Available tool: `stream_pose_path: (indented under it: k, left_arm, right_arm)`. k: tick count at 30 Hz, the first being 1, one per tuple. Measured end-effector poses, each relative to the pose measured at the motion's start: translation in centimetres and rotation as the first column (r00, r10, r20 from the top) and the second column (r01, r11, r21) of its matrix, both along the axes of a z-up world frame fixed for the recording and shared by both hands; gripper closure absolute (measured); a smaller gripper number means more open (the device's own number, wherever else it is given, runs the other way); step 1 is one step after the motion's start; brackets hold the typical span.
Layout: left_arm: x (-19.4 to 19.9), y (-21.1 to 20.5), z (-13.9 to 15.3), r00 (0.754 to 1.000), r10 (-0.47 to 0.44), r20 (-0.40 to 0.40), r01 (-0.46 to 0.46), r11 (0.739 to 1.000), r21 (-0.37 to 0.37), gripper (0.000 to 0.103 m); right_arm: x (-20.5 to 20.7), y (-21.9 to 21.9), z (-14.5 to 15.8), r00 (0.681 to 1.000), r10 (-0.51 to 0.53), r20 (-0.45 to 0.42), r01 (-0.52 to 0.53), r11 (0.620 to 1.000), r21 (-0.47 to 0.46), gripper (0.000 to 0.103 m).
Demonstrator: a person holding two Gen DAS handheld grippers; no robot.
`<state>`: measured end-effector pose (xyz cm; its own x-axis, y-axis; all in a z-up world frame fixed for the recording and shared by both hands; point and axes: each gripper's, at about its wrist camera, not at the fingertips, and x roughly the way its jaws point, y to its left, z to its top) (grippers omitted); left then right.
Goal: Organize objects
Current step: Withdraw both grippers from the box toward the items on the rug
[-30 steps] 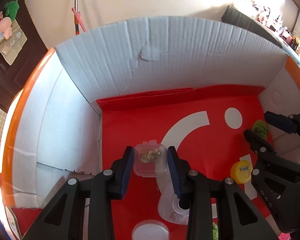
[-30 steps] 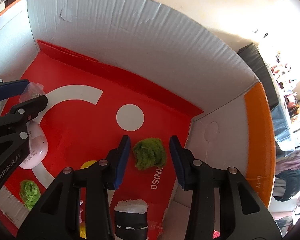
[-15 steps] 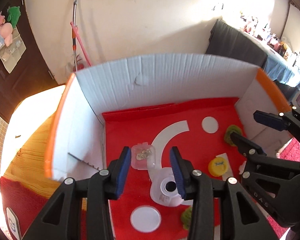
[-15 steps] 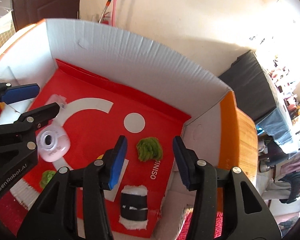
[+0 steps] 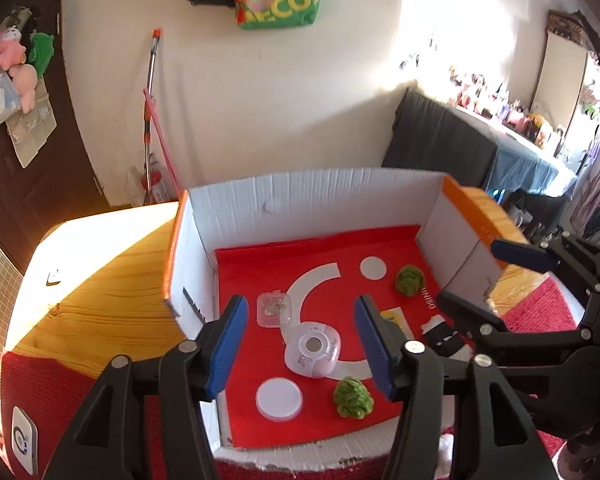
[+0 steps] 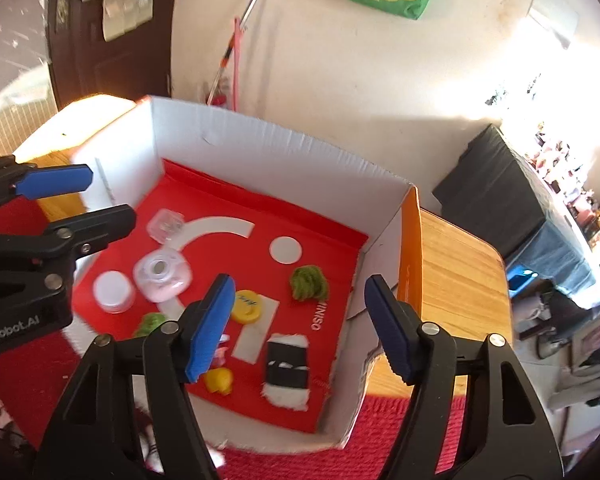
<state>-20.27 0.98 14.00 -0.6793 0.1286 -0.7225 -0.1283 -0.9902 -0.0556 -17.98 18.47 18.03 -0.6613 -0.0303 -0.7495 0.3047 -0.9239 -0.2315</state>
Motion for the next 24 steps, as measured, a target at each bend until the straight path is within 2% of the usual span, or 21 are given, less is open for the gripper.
stream_pose_path:
  k: [7,9,12,20,24]
  left_arm:
    - [3.6,0.0,1.0,0.997,-0.014,-0.077,0.016,0.999,0.029,0.033]
    - [4.6,0.1,1.0,0.996,-0.014,-0.09,0.017,0.999,0.032,0.031]
    - [5.6,0.2,0.9,0.995,-0.027,-0.092,0.031,0.999,0.044,0.027]
    - [7.5,-0.7,0.1,0.997,-0.02,-0.07,0.027,0.995,0.101,0.025]
    - [8.7,-1.0,-0.2,0.996,0.0,-0.088,0.008,0.996,0.084,0.025]
  right_arm:
    - [3.9,1.0,1.2,0.996,0.016,-0.085,-0.021,0.998,-0.06,0.025]
    - [4.4,1.2,0.6,0.995,0.021,-0.095,-0.029,0.996,-0.085,0.023]
    - [5.3,1.4,-0.4,0.994,0.025,-0.106,-0.037,0.993,-0.112,0.021]
    - [8.7,2.0,-0.7,0.992,0.014,-0.128,-0.035,0.985,-0.167,0.018]
    - [9.9,2.5,-1.0,0.991,-0.005,-0.135,-0.019,0.984,-0.176,0.017]
